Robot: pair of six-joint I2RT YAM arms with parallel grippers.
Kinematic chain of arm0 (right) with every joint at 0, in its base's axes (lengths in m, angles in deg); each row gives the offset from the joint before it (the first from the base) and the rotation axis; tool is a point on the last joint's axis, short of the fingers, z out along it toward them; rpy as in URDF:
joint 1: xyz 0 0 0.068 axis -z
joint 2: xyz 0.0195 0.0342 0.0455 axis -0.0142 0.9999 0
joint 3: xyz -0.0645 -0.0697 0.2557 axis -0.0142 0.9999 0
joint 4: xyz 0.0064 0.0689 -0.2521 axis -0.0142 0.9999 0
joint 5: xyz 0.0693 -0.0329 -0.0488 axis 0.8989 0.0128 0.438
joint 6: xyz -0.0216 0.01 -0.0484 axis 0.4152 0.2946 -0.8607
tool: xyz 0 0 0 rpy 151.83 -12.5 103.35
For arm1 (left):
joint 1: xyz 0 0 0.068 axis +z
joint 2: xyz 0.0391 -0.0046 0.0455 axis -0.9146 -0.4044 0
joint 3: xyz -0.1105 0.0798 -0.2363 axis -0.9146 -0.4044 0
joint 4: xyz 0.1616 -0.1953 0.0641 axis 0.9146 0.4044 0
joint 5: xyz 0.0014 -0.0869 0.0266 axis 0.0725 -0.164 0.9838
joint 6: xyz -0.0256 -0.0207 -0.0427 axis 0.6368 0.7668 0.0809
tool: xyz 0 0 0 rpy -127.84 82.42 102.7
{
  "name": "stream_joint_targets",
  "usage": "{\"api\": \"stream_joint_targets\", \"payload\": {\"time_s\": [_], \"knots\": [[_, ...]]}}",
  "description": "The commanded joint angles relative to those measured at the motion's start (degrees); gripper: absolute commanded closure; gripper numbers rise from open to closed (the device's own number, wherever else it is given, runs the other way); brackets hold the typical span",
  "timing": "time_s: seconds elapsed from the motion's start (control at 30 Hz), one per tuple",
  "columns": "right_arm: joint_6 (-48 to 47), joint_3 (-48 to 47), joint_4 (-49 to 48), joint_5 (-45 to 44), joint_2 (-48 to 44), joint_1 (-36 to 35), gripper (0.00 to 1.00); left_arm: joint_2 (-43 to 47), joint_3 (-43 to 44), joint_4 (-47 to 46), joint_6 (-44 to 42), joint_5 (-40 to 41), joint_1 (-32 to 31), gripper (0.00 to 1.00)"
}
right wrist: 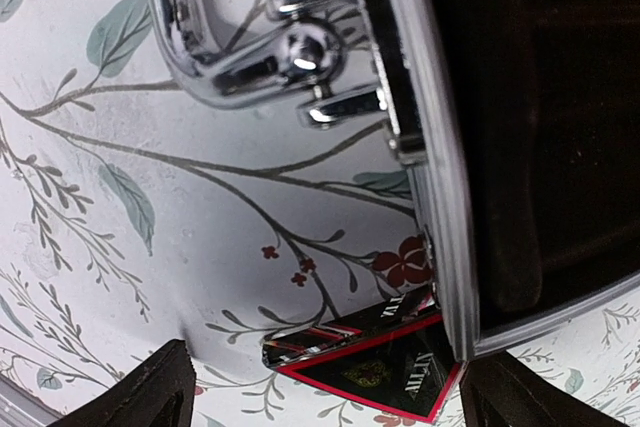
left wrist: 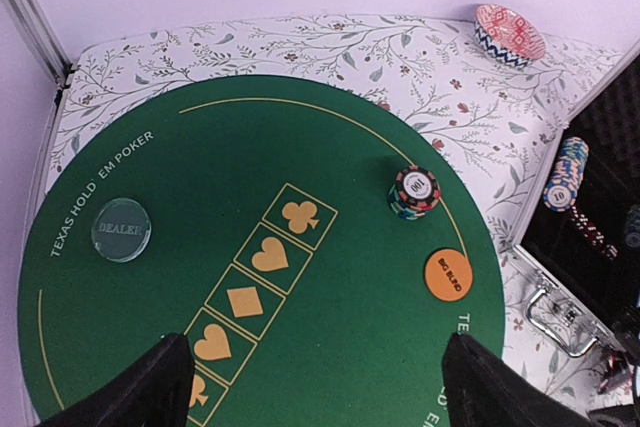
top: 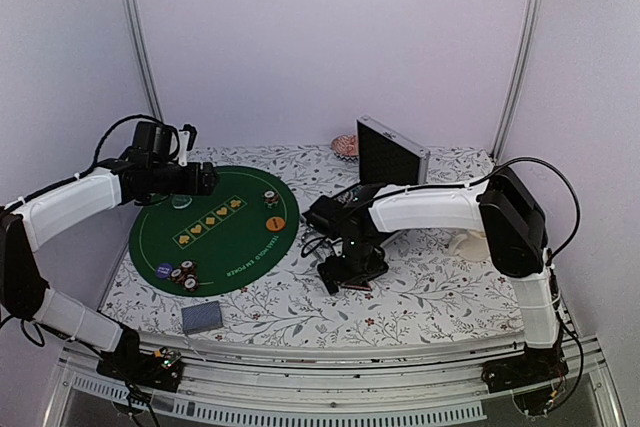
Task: Distribute texas hold em gaming equipment
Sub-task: Adjust the all-in button at the center of the board.
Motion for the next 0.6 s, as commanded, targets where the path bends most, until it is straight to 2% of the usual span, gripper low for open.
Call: {"api": "stream_joint_targets", "payload": {"time_s": [0.0, 0.57], "knots": [[-1.37, -1.67, 1.48, -1.15, 1.13, -0.58, 0.07, -0.16, -0.54, -0.64, -0.81, -0.80, 0.69, 0.12], [-5.17, -6.63, 4.77, -8.43, -8.44, 0.71, 0.02, -0.21, -0.61, -0.56, -0.92, -1.09, 0.66, 0.11]]}}
